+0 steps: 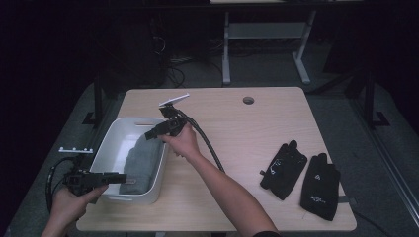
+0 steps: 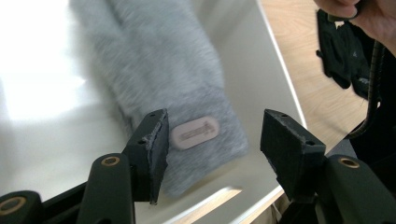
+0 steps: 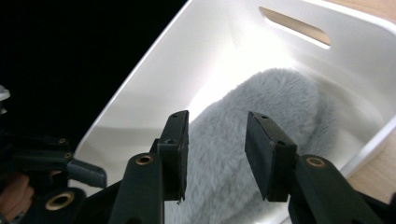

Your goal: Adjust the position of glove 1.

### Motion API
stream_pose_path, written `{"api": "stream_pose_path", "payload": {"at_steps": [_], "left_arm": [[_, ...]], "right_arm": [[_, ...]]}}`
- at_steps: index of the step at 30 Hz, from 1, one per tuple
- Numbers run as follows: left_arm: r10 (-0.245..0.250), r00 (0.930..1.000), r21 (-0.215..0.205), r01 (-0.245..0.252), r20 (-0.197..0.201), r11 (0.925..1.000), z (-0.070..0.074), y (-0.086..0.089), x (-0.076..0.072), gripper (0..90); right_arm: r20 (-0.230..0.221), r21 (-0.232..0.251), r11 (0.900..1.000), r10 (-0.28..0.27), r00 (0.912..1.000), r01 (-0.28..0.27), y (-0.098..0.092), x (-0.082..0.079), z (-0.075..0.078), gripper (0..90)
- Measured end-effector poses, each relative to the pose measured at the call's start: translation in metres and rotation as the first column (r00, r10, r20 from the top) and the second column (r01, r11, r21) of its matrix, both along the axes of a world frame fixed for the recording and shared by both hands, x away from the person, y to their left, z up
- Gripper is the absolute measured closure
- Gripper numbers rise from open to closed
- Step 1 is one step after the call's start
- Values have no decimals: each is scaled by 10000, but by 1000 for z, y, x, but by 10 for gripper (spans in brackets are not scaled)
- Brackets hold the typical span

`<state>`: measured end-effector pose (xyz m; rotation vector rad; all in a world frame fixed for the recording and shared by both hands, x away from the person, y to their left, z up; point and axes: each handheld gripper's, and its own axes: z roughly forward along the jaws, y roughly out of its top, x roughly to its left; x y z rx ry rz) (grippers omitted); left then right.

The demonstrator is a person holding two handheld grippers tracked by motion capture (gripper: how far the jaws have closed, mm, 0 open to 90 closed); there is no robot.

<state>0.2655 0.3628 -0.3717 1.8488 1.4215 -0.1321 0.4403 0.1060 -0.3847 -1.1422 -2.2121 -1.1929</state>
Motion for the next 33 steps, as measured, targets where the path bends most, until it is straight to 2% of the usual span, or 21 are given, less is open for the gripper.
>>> {"api": "stream_pose_path", "payload": {"at_steps": [2, 8, 17, 25, 26, 33], "left_arm": [[56, 9999, -115, -54, 140, 9999, 4, -3, 1, 414], [54, 9996, -244, -46, 292, 9997, 10, -9, 3, 403], [-158, 9977, -610, 198, 660, 9979, 20, -26, 7, 345], [-430, 9955, -704, 490, 842, 9963, 27, -42, 12, 316], [-564, 9939, -722, 634, 948, 9954, 28, -46, 13, 302], [-783, 9922, -779, 861, 973, 9932, 28, -59, 16, 285]], "right_arm": [[83, 251, 9997, -3, 10000, 1, -6, -1, 4, 578], [71, 608, 9981, 16, 10000, -20, -17, -1, 11, 560], [78, 1192, 9928, -127, 9999, 117, -42, 0, 19, 540], [150, 1432, 9896, -155, 9998, 132, -57, -1, 23, 510], [188, 1443, 9894, -183, 9997, 154, -63, -2, 24, 502], [231, 1625, 9861, -378, 9990, 335, -85, -4, 25, 493]]}}
